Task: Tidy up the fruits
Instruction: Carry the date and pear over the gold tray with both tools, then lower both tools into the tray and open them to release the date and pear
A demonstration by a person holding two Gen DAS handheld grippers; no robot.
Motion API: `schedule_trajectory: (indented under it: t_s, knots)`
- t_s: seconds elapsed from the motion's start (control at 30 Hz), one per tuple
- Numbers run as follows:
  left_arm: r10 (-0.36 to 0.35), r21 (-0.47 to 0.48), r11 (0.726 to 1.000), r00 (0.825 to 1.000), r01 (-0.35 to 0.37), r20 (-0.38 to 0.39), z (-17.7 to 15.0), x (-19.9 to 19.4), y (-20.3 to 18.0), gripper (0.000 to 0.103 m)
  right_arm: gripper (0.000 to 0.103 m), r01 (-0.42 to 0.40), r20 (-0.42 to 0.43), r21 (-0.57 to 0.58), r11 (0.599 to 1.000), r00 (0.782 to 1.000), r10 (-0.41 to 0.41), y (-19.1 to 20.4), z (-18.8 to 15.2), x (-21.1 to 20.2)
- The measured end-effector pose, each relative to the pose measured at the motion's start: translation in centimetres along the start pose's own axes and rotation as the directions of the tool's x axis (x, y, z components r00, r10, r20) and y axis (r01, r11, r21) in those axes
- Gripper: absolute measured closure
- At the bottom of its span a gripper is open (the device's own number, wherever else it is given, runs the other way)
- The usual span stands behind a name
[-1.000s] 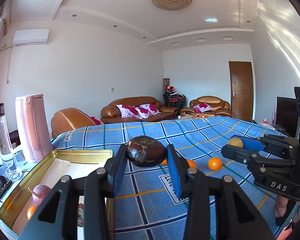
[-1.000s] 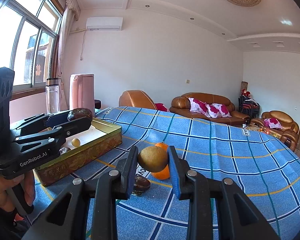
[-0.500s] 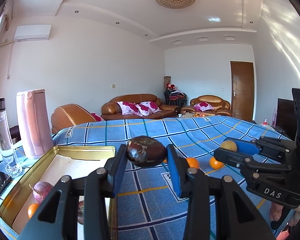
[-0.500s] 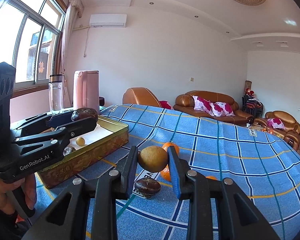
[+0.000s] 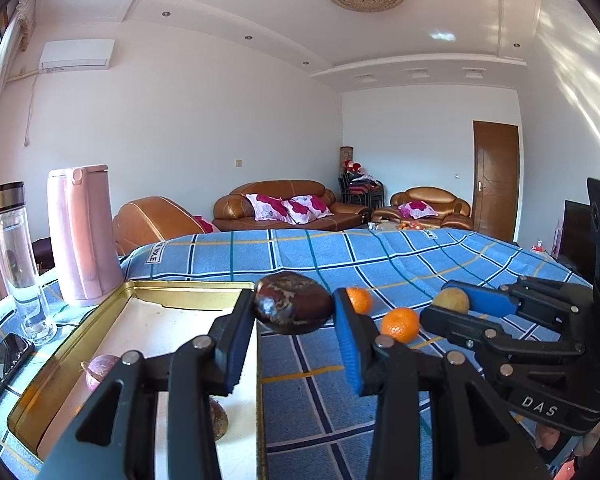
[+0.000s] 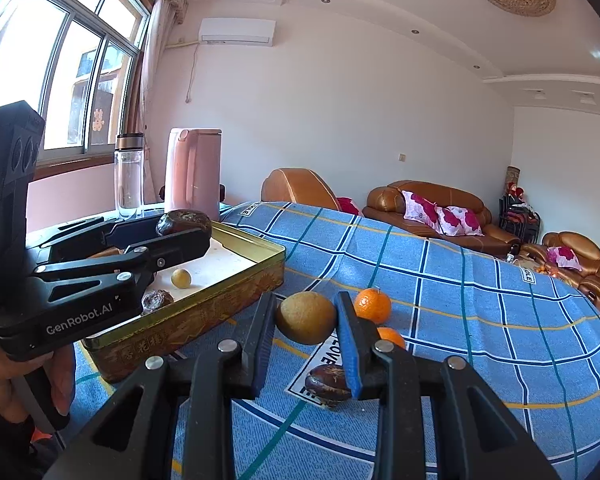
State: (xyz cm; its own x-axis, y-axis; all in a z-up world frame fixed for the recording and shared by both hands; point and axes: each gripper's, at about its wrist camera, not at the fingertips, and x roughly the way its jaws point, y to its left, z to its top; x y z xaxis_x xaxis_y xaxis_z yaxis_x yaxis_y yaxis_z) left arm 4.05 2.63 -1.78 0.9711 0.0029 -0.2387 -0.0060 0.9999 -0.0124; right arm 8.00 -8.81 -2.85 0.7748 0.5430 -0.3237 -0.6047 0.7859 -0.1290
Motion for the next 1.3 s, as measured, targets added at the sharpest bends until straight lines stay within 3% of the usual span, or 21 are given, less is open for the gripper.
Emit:
schedule_trajectory:
  t_s: [0.83, 1.3]
  knots:
    - [0.095, -0.046, 0.994, 0.994, -0.097, -0.049, -0.6, -1.0, 5.3, 0.062, 0.071, -0.119, -0.025, -0.099, 0.988, 0.993, 0.117, 6.2, 2.0, 3.5]
    - [0.182, -0.052, 0.981, 0.978, -0.188, -0.103, -1.5, -2.7, 9.5, 0.062, 0.071, -0.174, -0.031, -0.134, 0.976, 0.985, 0.171, 9.2, 2.9, 4.6]
